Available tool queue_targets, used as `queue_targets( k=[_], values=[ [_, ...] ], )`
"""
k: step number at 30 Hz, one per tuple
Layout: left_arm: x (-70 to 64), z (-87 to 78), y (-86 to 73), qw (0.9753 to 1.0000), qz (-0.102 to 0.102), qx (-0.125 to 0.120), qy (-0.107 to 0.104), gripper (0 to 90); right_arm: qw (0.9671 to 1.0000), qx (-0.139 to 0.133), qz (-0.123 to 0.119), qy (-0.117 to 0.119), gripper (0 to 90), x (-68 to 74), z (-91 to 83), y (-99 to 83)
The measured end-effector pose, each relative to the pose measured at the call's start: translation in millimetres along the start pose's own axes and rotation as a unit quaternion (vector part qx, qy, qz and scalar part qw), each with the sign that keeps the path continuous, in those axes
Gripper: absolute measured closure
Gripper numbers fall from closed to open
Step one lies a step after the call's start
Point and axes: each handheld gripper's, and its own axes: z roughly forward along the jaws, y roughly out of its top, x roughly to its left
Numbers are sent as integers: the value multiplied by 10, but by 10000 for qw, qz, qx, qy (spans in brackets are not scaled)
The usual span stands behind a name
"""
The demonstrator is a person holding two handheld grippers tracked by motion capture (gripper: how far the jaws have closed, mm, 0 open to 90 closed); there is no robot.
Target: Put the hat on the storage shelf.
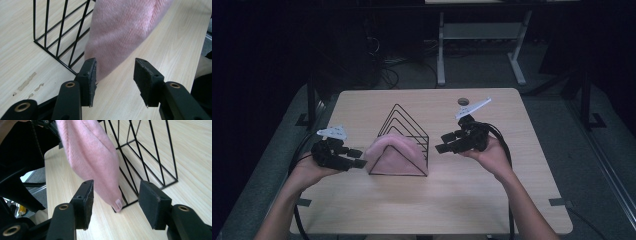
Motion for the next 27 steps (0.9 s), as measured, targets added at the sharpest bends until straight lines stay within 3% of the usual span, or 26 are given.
queue_targets(
  k=[9,19,27],
  values=[
    [-20,13,-47,10000,-26,13,66,497,9993,-28,239,-279,428,-88,-162,-207],
    [-17,10,-135,9998,-122,80,132,467,9985,36,383,-400,382,-130,-278,-400],
    [-4,8,-222,9996,-210,62,164,447,9958,52,697,-587,368,-198,-426,-707]
  ],
)
